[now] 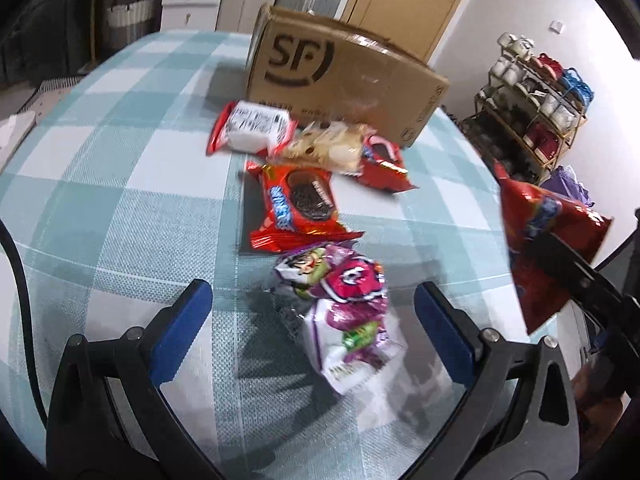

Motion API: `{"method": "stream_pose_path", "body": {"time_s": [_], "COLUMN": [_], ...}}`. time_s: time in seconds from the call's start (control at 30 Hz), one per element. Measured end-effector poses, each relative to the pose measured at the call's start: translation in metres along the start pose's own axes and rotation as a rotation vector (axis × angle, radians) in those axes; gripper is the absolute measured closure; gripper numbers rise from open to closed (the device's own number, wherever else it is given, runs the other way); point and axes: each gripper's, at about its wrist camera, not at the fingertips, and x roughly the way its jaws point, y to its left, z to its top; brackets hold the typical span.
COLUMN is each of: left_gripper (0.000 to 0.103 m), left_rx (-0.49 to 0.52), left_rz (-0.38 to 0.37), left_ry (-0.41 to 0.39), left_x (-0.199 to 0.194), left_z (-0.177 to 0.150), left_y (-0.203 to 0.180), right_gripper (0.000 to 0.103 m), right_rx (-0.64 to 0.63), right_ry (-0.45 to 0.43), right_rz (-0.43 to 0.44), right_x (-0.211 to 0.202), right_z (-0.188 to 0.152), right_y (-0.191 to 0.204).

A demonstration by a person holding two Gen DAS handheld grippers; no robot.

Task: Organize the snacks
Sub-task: 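Grasp the red chip bag with the right tool while the left tool grasps the purple candy bag, then lift both bags and carry them over the box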

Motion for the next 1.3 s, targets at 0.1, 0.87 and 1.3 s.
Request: {"method": "stream_pose_path", "body": {"time_s": [0.1, 0.87, 1.3], "left_gripper": [0.006, 0.058, 0.058], "left_rx": [0.002, -0.032, -0.009], "left_rz": [0.004, -0.004, -0.016], "left_ry": [0.007, -0.126, -0.214], "left_x": [0.005, -0.046, -0.080], "left_z": [0.001, -0.019, 0.004], "left_y": [0.001, 0.023, 0.034], "right_gripper": [0.057, 0.057, 0.057], "right_rx": [0.006, 0.011, -0.027], "right_ry": [0.007, 0.019, -0.076], "right_rz": [0.005, -0.010, 0.075], "right_x": [0.002, 0.008, -0.015], "right_z": [0.000, -0.002, 0.010], "right_y": [0.000, -0.002, 0.009]}}
